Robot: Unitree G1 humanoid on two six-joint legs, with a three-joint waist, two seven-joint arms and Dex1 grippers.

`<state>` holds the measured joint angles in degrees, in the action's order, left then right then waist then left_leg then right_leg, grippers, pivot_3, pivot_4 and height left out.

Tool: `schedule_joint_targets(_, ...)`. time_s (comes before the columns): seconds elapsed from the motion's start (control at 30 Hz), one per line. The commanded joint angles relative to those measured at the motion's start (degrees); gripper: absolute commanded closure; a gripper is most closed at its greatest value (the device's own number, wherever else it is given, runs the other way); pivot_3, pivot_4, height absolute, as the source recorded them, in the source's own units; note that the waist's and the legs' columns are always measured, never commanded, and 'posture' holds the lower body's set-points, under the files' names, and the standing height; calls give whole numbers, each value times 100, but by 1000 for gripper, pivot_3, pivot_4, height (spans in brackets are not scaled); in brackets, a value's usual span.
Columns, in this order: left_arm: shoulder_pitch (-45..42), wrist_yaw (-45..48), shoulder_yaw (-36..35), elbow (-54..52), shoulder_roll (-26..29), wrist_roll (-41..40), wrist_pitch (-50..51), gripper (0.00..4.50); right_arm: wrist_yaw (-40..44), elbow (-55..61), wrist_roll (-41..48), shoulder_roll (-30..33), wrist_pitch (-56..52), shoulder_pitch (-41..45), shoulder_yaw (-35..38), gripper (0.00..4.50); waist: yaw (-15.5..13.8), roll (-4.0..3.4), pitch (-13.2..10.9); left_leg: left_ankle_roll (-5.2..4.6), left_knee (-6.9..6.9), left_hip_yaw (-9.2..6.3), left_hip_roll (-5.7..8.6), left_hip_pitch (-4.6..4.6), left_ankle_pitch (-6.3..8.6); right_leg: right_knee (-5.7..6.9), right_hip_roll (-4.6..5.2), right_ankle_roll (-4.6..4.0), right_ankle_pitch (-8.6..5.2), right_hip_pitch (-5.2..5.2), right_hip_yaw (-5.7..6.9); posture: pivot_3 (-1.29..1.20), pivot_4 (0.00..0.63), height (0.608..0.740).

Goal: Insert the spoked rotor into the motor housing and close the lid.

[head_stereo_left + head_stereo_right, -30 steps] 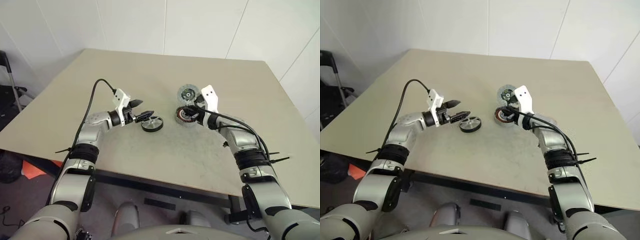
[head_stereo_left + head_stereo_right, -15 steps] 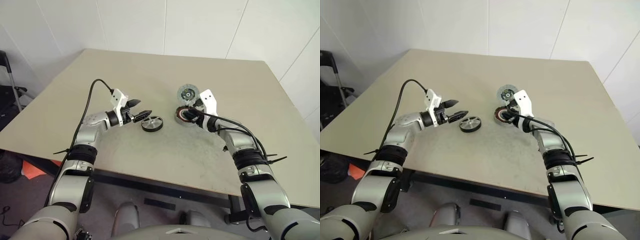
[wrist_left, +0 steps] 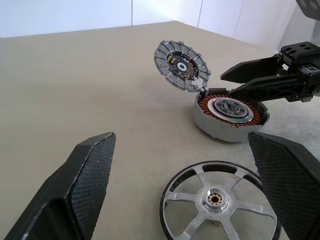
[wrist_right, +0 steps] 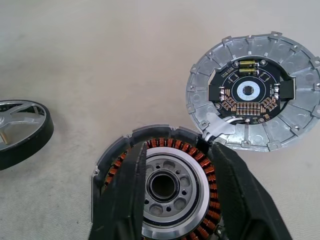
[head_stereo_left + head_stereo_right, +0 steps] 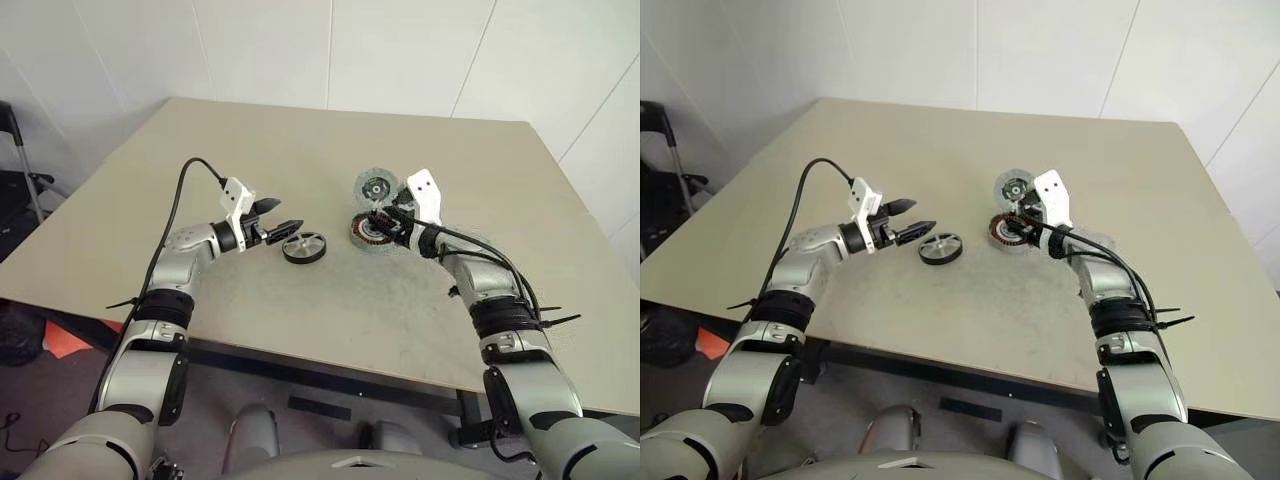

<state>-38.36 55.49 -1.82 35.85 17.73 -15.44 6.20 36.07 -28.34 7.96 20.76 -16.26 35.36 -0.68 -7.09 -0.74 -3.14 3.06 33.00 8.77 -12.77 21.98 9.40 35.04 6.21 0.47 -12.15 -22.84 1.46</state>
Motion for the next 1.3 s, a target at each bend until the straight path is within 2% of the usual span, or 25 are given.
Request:
schedule_joint_targets(0.03,-156,-15,-57,-68,20,-14,-131,0,-24,3,32,-16,99,157,92,3518,1,0,0,0,0,0,0,0,0,0,0,0,0,0,0,0,0,740)
schedule_joint_targets(0.13,-156,-26,-61,-64,24,-8,-140,0,-91,-145,-16,-35,152,164,81,4475,1,0,0,0,0,0,0,0,0,0,0,0,0,0,0,0,0,740)
schedule_joint_targets(0.53,-126,-65,-59,-90,49,15,-151,0,-314,-688,-256,-253,232,207,-99,4475,7,0,0,1,0,0,-1,0,0,1,0,0,0,-2,0,0,0,740)
schedule_joint_targets(0.73,-104,-70,-53,-95,64,22,-156,0,-403,-531,-197,-154,216,221,37,4475,1,0,0,1,0,0,0,-2,-1,3,0,0,0,0,-1,0,0,740)
schedule_joint_targets(0.9,-102,-91,-42,-80,46,34,-149,0,-326,13,25,-114,207,244,211,4475,4,0,0,2,-1,0,0,2,-1,3,0,0,0,-5,-1,0,0,740)
schedule_joint_targets(1.1,-105,-162,-30,-43,153,122,-19,0,-97,1484,270,164,-314,-105,293,4475,1,1,-1,1,-4,0,-1,8,-1,-2,-2,0,0,-11,0,0,0,740)
schedule_joint_targets(1.2,135,53,179,-216,488,196,899,0,-223,1935,350,338,-558,-228,499,4475,2,1,0,1,-4,1,0,5,-1,-1,-1,0,0,-10,-2,0,0,740)
schedule_joint_targets(1.3,229,-49,61,-186,737,118,1432,0,-287,1997,345,421,-637,-348,558,4475,21,1,-1,5,-5,1,-1,2,-2,0,-3,0,0,-11,-3,0,0,740)
